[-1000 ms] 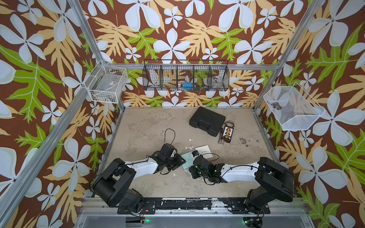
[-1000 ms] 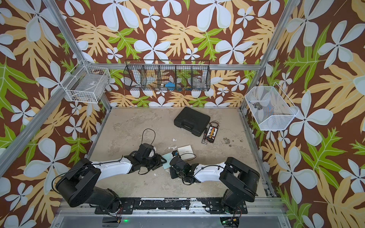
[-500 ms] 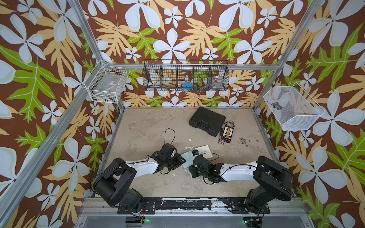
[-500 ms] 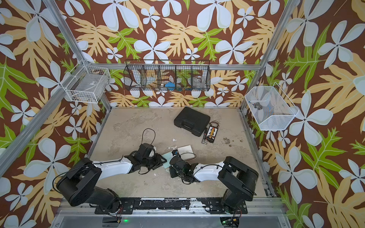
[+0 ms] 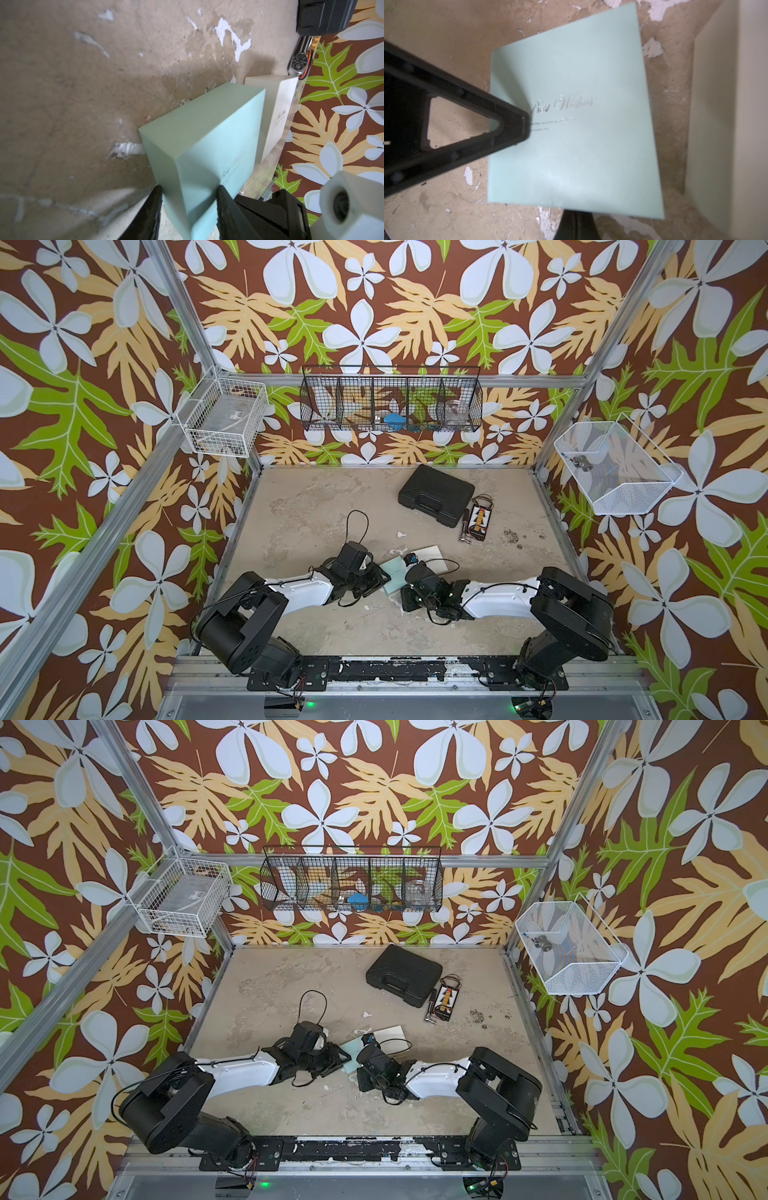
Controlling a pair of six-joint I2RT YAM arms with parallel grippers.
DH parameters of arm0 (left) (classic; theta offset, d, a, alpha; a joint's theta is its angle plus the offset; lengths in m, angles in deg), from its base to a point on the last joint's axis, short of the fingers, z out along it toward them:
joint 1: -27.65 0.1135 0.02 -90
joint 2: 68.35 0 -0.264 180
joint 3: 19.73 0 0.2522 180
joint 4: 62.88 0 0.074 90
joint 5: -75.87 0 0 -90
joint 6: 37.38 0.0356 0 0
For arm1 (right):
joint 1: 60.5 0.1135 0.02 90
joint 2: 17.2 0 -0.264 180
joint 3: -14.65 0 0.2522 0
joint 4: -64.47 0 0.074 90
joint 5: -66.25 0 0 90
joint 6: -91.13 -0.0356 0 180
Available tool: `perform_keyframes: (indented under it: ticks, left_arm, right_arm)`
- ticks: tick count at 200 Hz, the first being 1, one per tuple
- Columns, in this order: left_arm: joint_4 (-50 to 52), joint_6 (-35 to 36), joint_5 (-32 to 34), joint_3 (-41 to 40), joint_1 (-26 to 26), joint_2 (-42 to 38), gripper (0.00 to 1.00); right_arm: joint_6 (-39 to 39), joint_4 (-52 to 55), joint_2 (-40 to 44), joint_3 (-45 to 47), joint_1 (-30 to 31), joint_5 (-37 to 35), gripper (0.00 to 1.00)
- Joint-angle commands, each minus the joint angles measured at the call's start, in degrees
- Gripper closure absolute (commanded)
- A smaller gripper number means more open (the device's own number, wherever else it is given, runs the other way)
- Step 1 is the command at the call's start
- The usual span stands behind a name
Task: Take out the earrings from the drawer-style jewelry box
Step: Open the drawer in the jewelry box.
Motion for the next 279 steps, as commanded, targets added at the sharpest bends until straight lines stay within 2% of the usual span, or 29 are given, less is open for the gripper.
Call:
perform_keyframes:
  ticks: [1,71,151,279]
  left_arm:
    - [2.6,0.4,1.7,-0.3,0.0,0.1,0.56]
    - [2.2,-0.7,3.0,-0.8,0.0,-0.5,0.56]
    - [1.7,-0.8,3.3,-0.8,0.0,0.0,0.56]
    - [0.9,-1.3,3.7,-1.1,0.0,0.4,0.57]
  right_arm:
    - [0.9,2.6,0.0,-0.2,0.0,0.6,1.0]
    - [1.1,2.7,1.6,0.9,-0.2,1.1,1.0]
    - [1.6,0.1,3.3,4.0,-1.1,4.9,1.0]
    - [-2.7,8.5,9.0,7.9,2.6,5.6,1.0]
